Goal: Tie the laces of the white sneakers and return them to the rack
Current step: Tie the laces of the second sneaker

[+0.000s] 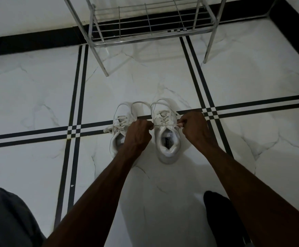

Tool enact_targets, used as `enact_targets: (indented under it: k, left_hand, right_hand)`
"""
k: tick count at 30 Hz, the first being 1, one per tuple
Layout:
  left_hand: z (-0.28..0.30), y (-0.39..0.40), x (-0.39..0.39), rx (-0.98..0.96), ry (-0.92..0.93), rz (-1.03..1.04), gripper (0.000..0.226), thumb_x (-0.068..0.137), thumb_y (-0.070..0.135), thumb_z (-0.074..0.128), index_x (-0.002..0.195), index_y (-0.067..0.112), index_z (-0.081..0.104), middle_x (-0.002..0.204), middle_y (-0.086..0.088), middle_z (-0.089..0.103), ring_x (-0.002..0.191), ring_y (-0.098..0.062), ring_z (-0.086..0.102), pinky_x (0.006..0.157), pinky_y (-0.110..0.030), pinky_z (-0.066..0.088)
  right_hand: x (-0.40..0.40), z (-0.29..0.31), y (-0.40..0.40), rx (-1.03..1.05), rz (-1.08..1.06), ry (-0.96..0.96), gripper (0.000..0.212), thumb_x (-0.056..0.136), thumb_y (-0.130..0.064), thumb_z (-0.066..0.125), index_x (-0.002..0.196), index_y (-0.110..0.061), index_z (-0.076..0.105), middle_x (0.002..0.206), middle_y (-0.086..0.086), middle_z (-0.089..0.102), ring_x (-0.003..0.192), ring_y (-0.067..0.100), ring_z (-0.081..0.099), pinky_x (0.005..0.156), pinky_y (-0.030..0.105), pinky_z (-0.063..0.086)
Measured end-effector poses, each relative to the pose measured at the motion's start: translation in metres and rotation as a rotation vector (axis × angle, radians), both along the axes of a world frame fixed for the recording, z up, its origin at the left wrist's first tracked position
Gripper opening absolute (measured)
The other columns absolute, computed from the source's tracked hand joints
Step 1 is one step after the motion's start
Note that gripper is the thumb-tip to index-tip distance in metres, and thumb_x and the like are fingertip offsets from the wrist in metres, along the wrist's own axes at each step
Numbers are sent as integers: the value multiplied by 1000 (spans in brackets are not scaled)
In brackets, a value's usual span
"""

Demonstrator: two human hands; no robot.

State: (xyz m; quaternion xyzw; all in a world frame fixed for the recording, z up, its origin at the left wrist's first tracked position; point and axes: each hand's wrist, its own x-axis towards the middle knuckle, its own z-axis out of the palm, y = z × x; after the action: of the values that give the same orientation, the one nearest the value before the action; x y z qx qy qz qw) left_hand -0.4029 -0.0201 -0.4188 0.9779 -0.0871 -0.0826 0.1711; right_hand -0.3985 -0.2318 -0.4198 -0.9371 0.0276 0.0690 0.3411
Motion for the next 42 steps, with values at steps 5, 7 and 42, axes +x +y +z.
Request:
enact_targets:
  k: [5,7,42]
  left_hand:
    - [2,0,-2,-51,0,18,34,76,-2,60,101,13,79,96,-18,75,91,-42,67,72,-40,51]
    - [2,0,-3,-89,7,28,27,81,-2,61,98,8,79,92,-20,76,88,-41,68,70,-40,53]
    - [29,-25,15,-1010,248,221,31,110,26,43,113,1,62,64,21,61,61,4,54,60,-11,45]
  right_hand:
    - [0,3,2,-38,-16,-3,15,81,6,66,90,1,77,88,19,76,81,32,71,76,34,59]
    - [-3,9,3,-98,16,55,17,87,3,62,98,2,75,95,18,75,89,32,70,63,6,45]
    - [18,37,16,743,-63,236,38,99,-10,53,133,-26,60,110,4,73,93,17,68,70,32,53]
